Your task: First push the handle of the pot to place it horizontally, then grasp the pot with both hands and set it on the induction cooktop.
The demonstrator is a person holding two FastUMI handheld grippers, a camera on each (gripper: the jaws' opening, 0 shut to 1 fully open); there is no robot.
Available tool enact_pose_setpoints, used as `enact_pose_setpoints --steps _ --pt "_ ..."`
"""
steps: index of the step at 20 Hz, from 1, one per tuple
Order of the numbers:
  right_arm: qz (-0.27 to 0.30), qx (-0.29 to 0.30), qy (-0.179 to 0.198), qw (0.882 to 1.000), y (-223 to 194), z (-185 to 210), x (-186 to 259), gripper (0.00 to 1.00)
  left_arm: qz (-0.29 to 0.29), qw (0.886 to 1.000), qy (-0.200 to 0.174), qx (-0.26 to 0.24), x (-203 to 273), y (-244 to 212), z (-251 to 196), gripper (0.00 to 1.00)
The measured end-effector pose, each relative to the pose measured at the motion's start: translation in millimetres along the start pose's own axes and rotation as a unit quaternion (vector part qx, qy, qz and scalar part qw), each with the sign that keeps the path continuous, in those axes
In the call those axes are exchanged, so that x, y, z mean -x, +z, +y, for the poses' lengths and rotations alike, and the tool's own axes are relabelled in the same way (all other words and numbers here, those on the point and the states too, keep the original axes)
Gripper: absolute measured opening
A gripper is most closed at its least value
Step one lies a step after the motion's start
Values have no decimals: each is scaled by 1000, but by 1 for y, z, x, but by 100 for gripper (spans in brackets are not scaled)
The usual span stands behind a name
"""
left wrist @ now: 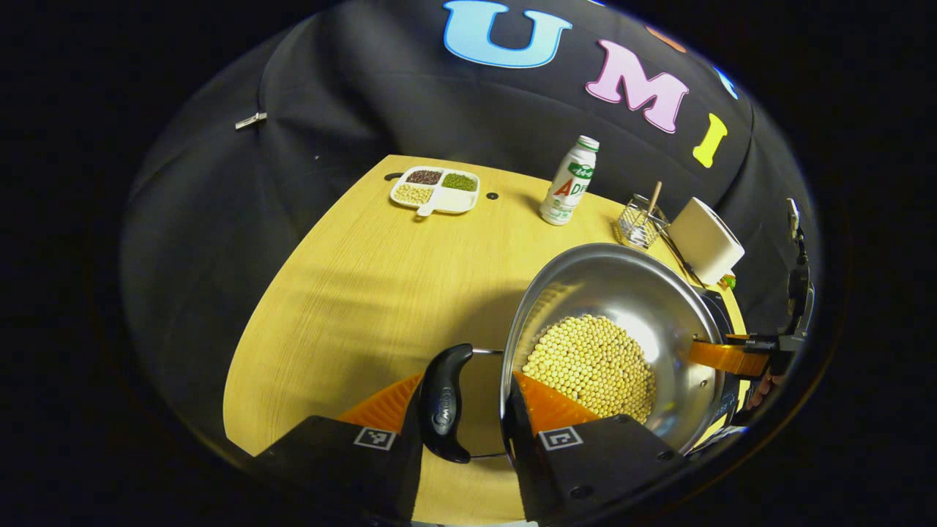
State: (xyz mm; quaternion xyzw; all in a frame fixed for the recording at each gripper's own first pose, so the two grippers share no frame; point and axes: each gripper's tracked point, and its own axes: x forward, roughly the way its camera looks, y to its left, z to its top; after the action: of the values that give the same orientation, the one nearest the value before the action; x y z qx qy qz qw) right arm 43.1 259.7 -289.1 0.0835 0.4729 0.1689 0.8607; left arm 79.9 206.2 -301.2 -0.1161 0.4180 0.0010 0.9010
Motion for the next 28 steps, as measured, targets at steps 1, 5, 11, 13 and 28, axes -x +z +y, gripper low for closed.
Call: enact_pose_setpoints --steps 1,5,11,13,28 --pt "-2 -2 0 1000 2 -7 5 52 -3 1000 -1 -5 3 3 -9 56" --pt "-3 -15 -5 1000 6 -38 26 52 -4 1000 -8 -22 10 9 -44 56" --pt "9 -36 -23 999 0 -99 49 52 9 999 -26 -41 8 8 -108 56" --pt "14 -43 -30 999 -1 -122 56 52 14 998 -31 -50 4 8 -131 56" --pt "32 -87 -51 994 -10 -251 68 51 37 994 -55 -91 -29 3 -259 56"
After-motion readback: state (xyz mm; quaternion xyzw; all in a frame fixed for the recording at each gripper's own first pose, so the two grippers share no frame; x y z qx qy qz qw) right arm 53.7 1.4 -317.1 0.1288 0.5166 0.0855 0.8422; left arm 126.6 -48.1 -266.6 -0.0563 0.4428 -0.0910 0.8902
